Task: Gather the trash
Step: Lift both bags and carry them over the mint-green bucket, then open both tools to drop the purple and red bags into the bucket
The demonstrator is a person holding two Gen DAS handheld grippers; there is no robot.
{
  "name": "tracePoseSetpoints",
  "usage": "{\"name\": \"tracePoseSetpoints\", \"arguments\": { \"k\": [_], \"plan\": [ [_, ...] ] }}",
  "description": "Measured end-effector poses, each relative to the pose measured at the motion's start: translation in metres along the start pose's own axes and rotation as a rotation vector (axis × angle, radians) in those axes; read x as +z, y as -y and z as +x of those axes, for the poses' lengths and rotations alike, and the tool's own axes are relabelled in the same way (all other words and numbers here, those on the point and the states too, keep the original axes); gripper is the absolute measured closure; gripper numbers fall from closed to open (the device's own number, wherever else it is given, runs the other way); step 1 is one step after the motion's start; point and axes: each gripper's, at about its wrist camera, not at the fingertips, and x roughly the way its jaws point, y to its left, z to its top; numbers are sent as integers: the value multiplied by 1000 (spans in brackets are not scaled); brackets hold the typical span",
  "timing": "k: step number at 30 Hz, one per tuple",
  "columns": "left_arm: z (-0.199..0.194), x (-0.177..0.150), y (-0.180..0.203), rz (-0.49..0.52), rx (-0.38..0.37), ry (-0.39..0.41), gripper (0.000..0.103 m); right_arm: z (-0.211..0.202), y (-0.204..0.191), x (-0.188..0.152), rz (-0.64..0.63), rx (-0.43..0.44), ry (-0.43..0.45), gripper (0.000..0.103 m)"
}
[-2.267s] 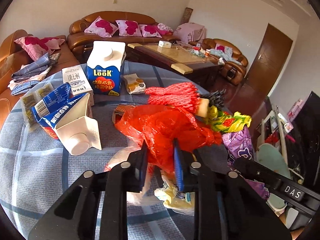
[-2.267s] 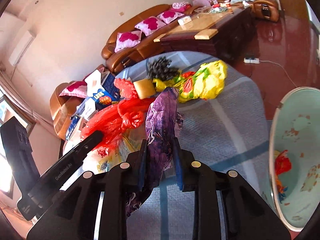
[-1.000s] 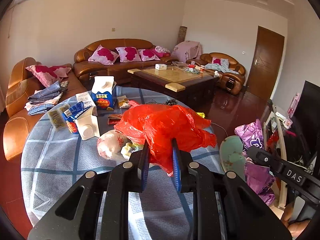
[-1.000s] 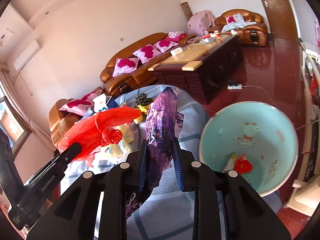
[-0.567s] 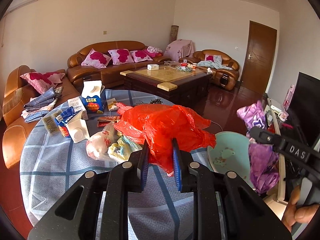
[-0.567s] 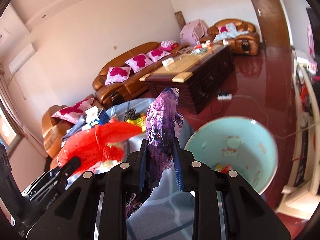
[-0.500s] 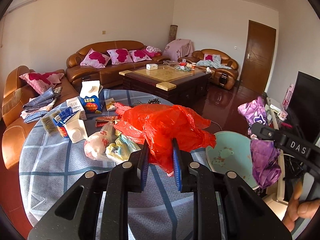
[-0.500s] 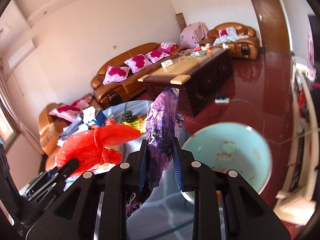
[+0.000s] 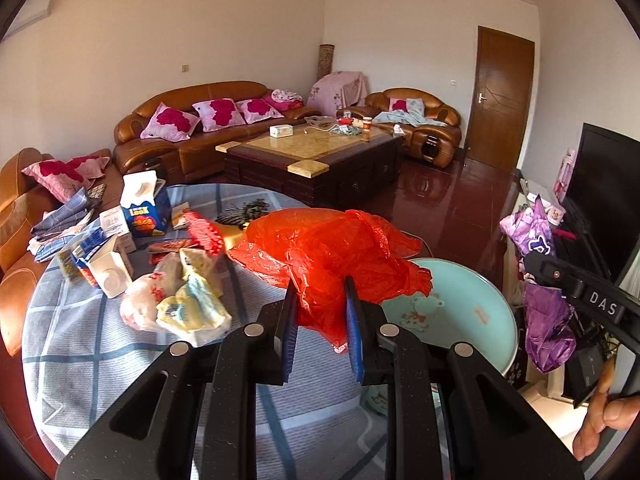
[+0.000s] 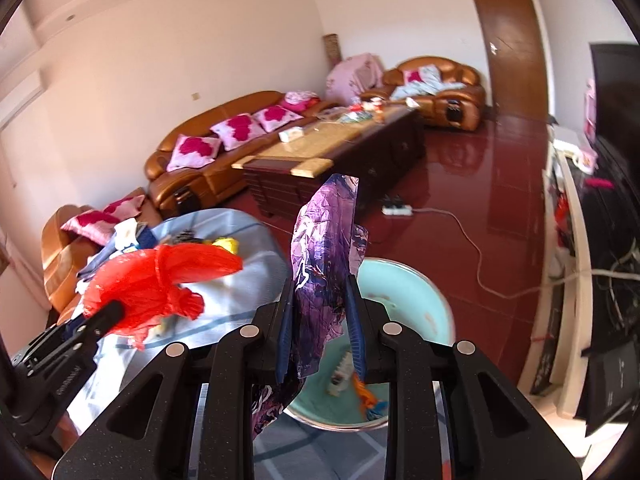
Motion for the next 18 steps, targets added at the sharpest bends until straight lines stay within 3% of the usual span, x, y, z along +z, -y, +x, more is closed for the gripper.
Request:
{"name": "tracePoseSetpoints", "arguments": {
  "k": [9,18],
  "plan": [
    [24,3,46,31,-37,-34,81,11,37,-9,44,-55,-14,78],
    [58,-7,79,79,-12,-86,81,38,59,-20,72,-89,-73,78]
  ]
}}
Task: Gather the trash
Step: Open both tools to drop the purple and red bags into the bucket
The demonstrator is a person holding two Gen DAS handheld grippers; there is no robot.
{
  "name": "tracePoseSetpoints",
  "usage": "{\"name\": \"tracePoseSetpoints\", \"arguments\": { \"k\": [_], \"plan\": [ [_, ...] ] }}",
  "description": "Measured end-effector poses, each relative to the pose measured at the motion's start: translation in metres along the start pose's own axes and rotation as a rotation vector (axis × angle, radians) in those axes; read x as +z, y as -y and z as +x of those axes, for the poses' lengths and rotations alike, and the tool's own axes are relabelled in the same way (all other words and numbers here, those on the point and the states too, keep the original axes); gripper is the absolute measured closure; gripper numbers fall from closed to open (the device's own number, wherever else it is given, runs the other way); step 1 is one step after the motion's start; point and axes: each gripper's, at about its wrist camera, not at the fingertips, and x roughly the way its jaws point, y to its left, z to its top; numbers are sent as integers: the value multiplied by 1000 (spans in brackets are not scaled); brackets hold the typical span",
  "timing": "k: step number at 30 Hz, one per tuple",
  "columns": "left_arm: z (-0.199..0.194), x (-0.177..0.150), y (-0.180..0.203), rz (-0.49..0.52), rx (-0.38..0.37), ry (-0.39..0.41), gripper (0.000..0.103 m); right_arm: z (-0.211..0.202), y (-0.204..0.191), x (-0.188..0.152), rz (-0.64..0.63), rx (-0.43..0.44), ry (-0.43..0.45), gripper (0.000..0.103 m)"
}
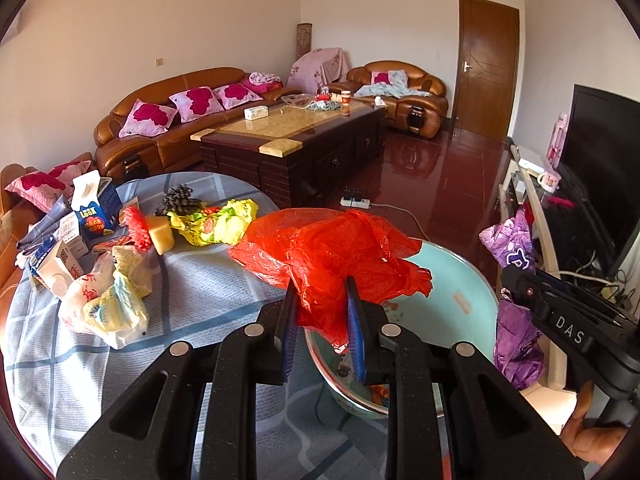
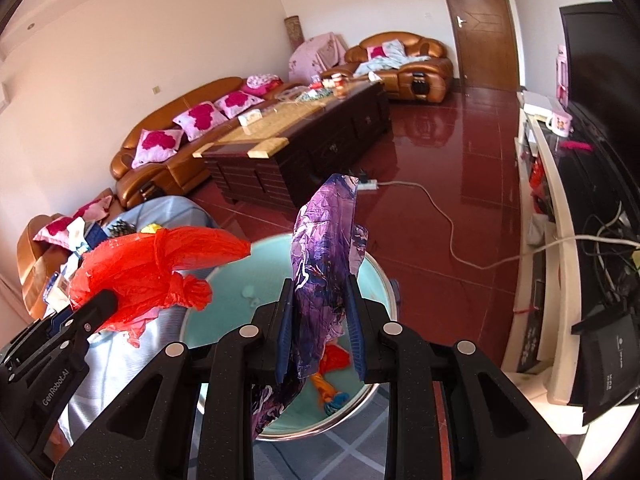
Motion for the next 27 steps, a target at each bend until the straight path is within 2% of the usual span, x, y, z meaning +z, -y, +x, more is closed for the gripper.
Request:
{"name": "tracePoseSetpoints", "arguments": {
  "k": [6,10,14,19,24,27],
  "plan": [
    [26,-4,13,8,-1,-59,81,15,8,-3,8,-10,-30,77],
    [37,-9,19,7,-7,-92,78,22,13,-4,12,-3,-47,73],
    [38,-11,20,16,5,-93,54,25,16,-5,29,8,-51,70],
    [36,-10,19,13,10,-85,49,20,20,-2,47,13,-35,70],
    [33,-9,17,8,16,-78,36,13,18,2,46,22,-11,67],
    [27,-8,15,3,27,-57,22,7,19,3,60,24,10,66]
  ]
}}
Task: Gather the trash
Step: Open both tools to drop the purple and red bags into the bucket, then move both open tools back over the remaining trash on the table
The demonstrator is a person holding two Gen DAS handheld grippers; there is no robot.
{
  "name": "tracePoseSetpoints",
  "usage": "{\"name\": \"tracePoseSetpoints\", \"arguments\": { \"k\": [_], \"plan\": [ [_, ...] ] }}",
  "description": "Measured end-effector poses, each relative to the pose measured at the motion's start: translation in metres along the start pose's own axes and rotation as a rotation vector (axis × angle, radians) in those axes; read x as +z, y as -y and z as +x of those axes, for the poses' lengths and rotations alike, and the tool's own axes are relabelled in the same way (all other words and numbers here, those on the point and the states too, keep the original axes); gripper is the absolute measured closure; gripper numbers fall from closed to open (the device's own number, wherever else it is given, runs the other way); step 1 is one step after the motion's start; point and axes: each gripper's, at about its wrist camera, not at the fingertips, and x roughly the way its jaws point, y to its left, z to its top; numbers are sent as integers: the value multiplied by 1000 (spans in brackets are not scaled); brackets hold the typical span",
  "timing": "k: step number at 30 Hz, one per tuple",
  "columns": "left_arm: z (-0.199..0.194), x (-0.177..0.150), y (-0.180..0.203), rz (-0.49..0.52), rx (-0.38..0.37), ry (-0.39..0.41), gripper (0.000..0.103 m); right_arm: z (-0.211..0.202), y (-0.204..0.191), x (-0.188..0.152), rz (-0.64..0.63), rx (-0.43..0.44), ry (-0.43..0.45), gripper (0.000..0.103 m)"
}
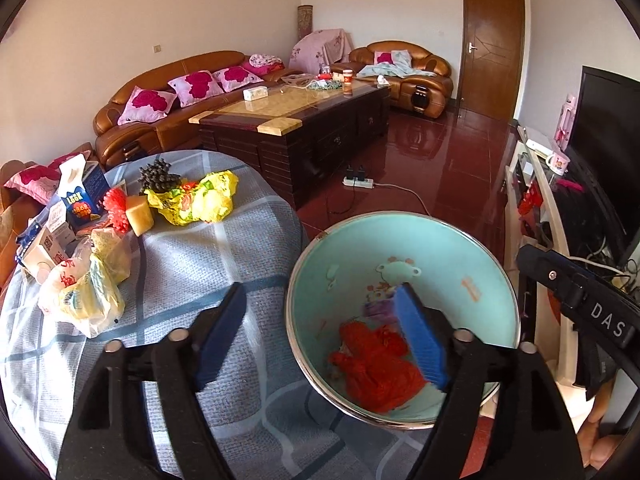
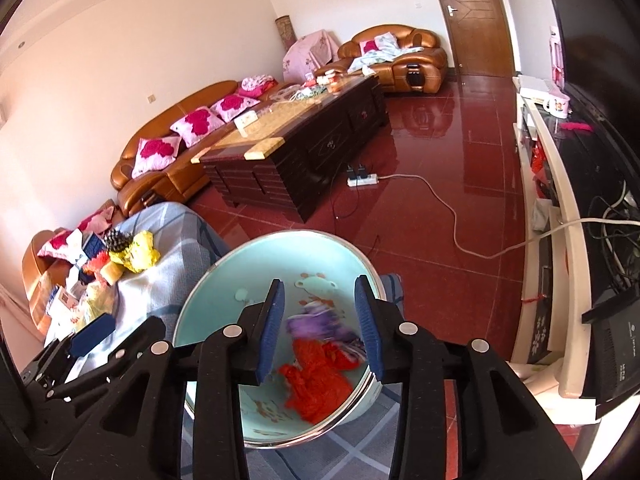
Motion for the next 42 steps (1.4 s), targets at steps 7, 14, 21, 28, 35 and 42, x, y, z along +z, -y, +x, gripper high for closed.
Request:
{"name": "tracePoseSetpoints", "arguments": {
  "k": [7,14,21,28,35,42],
  "plan": [
    [-21,1,-16,-21,57,62,6,-21,-15,2,-24,5,82,40],
    [-47,-2,-46,-43,80,112,6,-32,-42,-5,-89,40,120,23],
    [-63,-9,-78,-79,125,120,6,-35,-75,-17,-169,-3,139,21],
    [-72,-17,-113,-139,154,110,6,-45,-98,-24,-187,22,171,21],
    [-78,-27,-147,-184,182,101,6,-35,-132,-32,-233,59,89,21],
    [-79,-46,-190,-240,216,69,6,-28,-168,-45,-243,98,48,21]
  ]
}}
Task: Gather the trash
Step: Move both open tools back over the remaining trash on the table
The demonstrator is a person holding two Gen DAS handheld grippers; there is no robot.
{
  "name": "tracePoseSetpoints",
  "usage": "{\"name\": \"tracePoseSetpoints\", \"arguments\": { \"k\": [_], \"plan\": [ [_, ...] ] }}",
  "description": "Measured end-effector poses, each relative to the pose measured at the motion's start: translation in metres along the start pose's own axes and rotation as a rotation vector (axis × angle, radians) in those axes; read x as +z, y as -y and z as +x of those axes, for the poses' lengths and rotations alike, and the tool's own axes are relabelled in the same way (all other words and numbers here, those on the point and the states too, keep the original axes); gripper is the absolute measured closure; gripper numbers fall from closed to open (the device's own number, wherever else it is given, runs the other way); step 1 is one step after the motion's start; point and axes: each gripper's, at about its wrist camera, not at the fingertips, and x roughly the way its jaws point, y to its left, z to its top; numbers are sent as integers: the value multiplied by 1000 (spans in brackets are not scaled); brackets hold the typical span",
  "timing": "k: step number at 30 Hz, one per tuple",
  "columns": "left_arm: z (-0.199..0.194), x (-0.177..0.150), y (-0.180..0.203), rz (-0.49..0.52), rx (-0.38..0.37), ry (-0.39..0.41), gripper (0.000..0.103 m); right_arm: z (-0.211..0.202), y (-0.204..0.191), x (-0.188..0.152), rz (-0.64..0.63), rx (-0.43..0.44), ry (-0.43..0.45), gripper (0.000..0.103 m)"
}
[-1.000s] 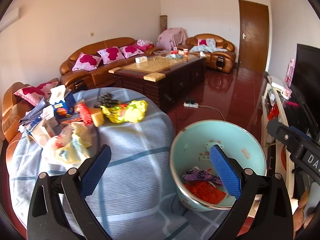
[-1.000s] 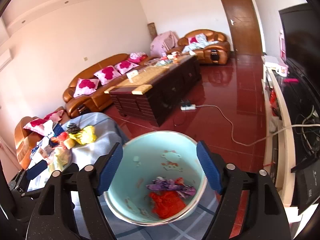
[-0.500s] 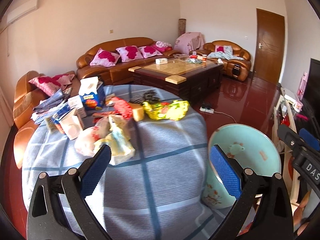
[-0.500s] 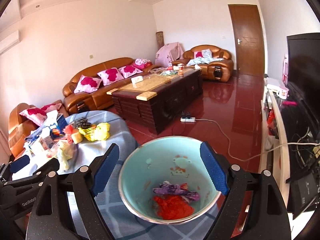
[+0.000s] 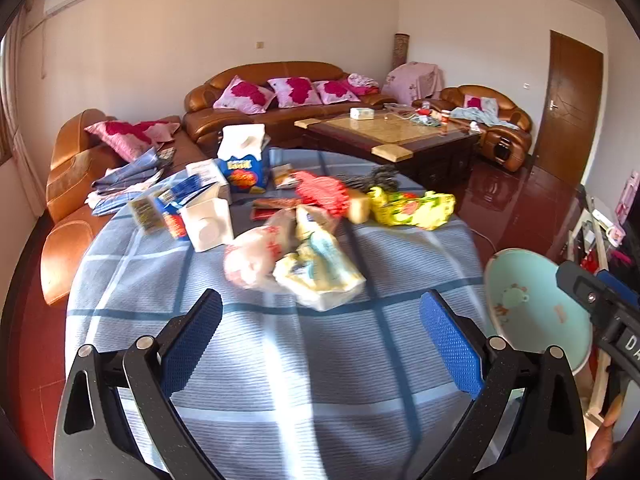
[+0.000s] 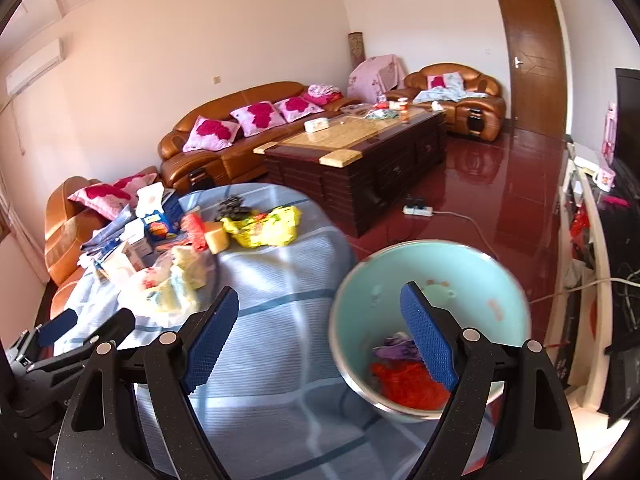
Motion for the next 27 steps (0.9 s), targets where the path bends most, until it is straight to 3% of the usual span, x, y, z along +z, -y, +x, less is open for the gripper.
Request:
{"name": "tracePoseSetpoints", "arguments": {
  "k": [13,21,27],
  "plan": [
    [18,-16,-101,-133,133,-48,6,34,-67,-14,-85,85,-78,22],
    [27,-13,-126,-157,146,-55,7,64,-97,-12,-118,128,-123,23],
    [43,-8,-143,-183,138,-76,7,95,-116,-8,-124,168,-177,30]
  ]
}}
